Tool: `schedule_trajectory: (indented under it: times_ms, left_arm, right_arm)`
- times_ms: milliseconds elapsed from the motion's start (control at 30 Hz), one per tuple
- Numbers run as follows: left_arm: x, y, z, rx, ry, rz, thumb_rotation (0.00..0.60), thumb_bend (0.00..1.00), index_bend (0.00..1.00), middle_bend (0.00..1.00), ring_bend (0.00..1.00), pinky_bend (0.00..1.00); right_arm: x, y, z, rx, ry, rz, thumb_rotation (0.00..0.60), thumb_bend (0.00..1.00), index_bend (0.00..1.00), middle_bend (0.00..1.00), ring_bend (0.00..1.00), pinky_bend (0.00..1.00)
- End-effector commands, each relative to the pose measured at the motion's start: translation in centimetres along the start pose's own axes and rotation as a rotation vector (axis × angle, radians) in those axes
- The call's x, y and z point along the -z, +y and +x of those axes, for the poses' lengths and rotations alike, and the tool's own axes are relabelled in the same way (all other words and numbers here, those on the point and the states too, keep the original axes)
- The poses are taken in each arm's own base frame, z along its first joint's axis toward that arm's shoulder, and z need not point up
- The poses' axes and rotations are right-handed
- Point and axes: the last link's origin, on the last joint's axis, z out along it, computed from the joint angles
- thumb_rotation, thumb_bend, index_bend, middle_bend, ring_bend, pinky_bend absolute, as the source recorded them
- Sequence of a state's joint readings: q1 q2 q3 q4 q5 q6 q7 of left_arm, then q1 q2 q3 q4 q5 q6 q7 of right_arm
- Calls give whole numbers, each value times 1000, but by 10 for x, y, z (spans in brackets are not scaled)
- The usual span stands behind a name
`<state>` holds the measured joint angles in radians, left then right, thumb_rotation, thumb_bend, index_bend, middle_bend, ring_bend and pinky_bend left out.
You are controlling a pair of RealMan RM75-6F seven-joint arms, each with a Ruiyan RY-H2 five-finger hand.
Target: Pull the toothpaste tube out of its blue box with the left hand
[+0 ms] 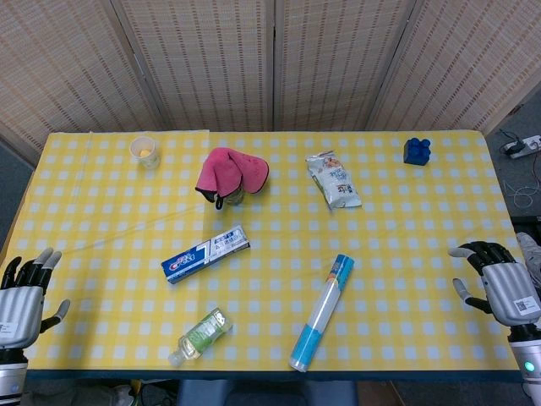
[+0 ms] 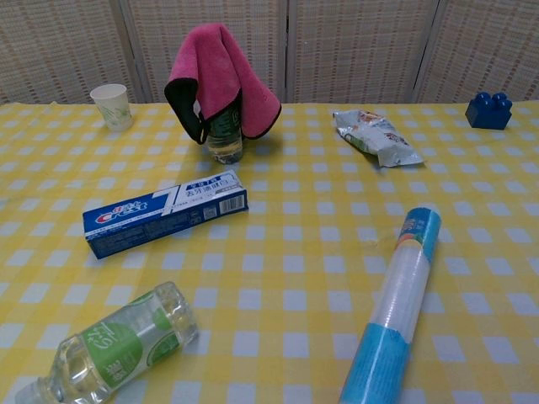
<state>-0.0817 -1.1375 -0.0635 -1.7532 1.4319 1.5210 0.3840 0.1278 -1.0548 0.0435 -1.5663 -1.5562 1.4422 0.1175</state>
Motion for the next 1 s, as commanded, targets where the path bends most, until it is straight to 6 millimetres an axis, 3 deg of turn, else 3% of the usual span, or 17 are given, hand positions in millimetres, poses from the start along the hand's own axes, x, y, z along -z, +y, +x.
schedule_trajectory:
  times_ms: [33, 333, 633, 833, 1000]
  left_arm:
    - [0, 0, 0, 0, -1, 0, 600, 278, 132, 128, 156, 51]
    - [0, -2, 0, 1, 0, 4, 600, 278, 139, 128, 157, 51]
    - [-12, 0, 4, 34, 13, -22, 600, 278, 140, 128, 157, 51]
    - [-31, 15, 12, 52, 30, -118, 600, 277, 140, 128, 157, 50]
    - [-54, 39, 20, 110, 25, -221, 600, 277, 137, 128, 157, 51]
  right_arm:
    - [0, 0, 0, 1, -3, 1, 600, 321, 319, 293, 208, 193]
    - [-1, -1, -1, 1, -5, 5, 600, 320, 319, 293, 208, 193]
    - [0, 0, 0, 1, 0, 0, 600, 321, 319, 293, 208, 193]
    - [-2, -1, 3, 7, 10, 1, 600, 321, 319, 293, 208, 193]
    - [-4, -1, 7, 15, 19, 1, 600, 321, 319, 288, 208, 193]
